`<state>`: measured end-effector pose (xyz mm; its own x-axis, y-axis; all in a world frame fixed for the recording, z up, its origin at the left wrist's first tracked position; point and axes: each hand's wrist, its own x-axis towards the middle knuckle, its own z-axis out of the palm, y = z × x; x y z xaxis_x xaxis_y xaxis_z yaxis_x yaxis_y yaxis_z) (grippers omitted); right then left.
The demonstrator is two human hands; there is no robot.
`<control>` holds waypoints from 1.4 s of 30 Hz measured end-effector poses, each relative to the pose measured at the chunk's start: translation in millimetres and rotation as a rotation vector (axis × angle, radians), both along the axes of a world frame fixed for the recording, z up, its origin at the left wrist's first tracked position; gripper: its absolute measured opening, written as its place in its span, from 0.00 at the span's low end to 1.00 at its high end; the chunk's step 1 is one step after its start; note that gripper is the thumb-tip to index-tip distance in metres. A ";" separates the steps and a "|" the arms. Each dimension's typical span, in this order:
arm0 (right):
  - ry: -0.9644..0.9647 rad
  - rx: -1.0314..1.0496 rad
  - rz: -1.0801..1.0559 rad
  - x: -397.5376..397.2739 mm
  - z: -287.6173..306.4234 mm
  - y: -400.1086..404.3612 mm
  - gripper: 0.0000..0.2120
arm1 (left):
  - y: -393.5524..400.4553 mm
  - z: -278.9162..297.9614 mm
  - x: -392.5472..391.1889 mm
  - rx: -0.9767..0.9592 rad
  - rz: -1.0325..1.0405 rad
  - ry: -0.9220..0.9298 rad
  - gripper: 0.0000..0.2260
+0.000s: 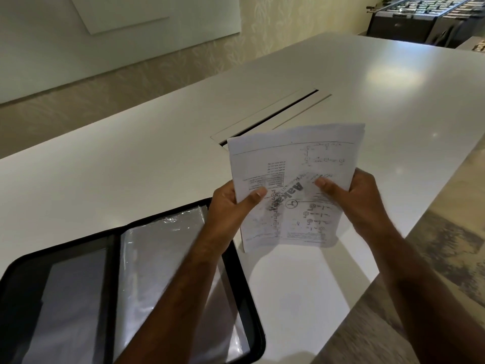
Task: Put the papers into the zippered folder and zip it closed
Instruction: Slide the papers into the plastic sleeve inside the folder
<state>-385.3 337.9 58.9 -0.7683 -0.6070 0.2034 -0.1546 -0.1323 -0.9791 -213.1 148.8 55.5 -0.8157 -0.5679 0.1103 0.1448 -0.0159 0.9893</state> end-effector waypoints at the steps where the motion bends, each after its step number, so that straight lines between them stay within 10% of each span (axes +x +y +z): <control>1: -0.003 -0.014 -0.002 -0.6 2.6 0.3 0.21 | -3.1 4.7 1.1 -0.003 -0.009 0.025 0.13; 42: 0.005 0.239 0.115 51.9 -42.5 -46.4 0.16 | -4.0 -28.7 67.4 0.165 0.246 -0.157 0.17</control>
<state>-333.4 291.4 16.4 -0.6908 -0.7215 0.0469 -0.1565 0.0859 -0.9839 -145.7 144.8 26.8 -0.6516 -0.7496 -0.1161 0.0102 -0.1617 0.9868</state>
